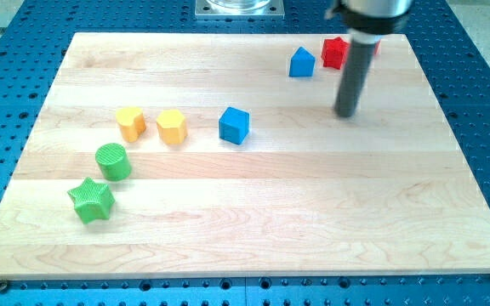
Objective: Move the red star below the cube
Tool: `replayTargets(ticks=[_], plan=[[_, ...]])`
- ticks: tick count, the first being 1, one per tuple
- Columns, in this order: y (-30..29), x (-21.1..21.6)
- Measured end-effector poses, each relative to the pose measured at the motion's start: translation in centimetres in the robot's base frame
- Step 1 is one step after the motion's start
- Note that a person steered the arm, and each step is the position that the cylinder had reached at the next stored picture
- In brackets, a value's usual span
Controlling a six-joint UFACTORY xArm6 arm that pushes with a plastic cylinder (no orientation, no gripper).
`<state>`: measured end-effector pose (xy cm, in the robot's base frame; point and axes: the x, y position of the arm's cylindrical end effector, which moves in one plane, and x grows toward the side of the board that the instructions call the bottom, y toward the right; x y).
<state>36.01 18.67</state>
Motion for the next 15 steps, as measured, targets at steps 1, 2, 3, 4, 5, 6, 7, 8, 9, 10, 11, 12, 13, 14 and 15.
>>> replayTargets(ticks=[1, 2, 3, 4, 5, 6, 7, 8, 9, 10, 11, 12, 13, 14, 15], plan=[[8.1, -7.5], [12.9, -14.3], [10.7, -16.7], [1.5, -13.1], [-7.1, -6.4], [-10.8, 1.6], [-8.1, 2.1], [-6.9, -1.0], [-5.5, -6.2], [-4.7, -12.3], [-10.2, -10.6], [-12.2, -3.4], [-11.4, 3.5], [-10.3, 5.3], [-9.1, 3.6]])
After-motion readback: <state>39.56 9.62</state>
